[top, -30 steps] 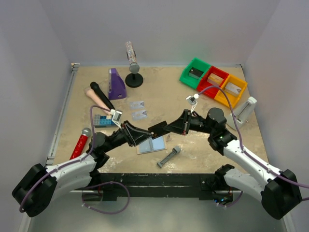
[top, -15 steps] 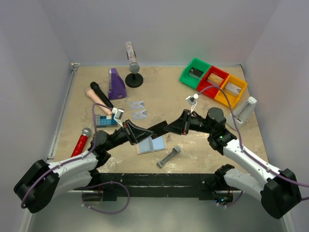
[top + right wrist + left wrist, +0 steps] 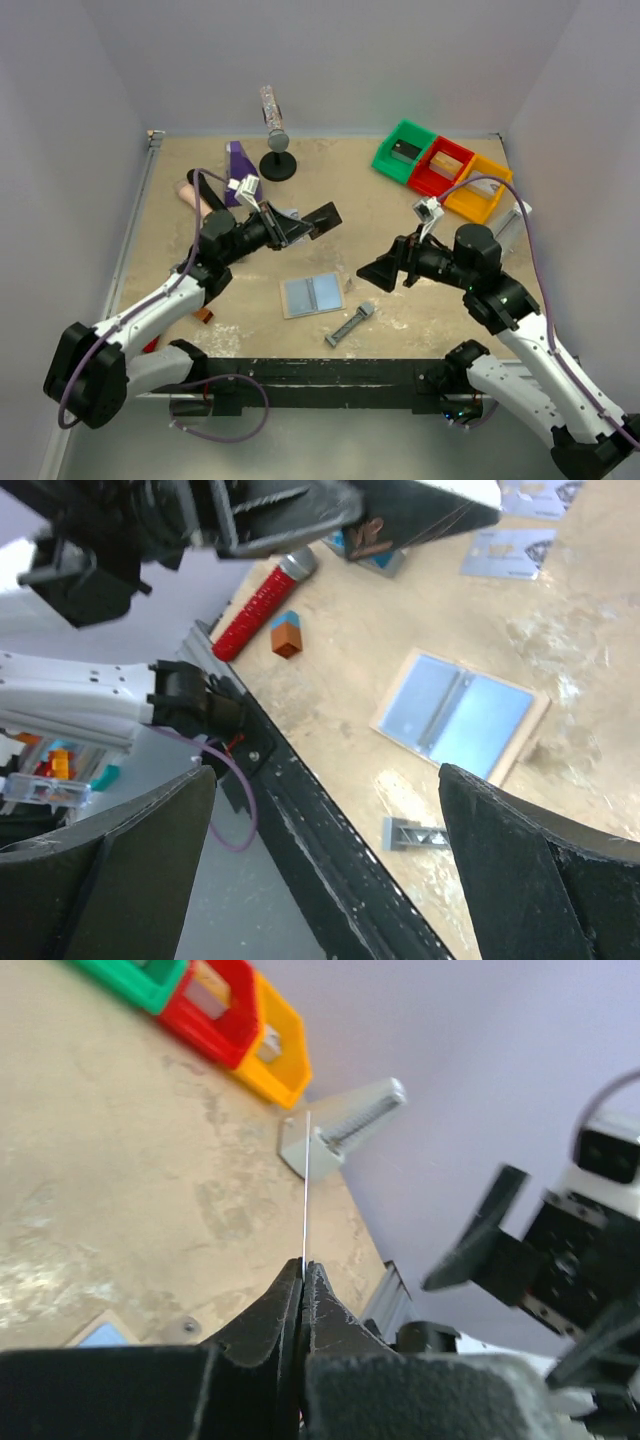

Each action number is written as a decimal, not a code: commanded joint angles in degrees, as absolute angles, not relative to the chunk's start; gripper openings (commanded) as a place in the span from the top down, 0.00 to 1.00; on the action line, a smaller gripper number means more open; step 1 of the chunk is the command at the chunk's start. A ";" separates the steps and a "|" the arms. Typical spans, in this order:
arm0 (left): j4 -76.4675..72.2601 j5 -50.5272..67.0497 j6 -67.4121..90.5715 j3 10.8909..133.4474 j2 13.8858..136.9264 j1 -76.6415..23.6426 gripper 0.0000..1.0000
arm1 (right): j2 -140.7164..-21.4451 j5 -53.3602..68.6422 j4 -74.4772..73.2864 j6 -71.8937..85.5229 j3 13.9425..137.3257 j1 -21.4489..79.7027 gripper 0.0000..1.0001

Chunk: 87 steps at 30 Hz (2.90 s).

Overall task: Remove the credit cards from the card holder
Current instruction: Place the credit card at the center of the board.

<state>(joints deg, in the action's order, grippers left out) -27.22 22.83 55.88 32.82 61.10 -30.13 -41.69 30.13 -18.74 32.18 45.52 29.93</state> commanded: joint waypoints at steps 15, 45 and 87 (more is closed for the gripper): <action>-7.74 12.84 50.01 56.33 95.00 -28.74 1.00 | -42.36 27.95 -24.44 28.39 39.11 29.79 0.03; -2.02 16.43 50.27 73.92 115.49 -23.65 1.00 | -44.30 31.55 -23.55 29.27 38.76 29.79 0.04; -4.57 18.81 50.10 65.32 106.89 -21.00 0.69 | -50.18 29.10 -22.24 28.04 39.46 29.79 0.03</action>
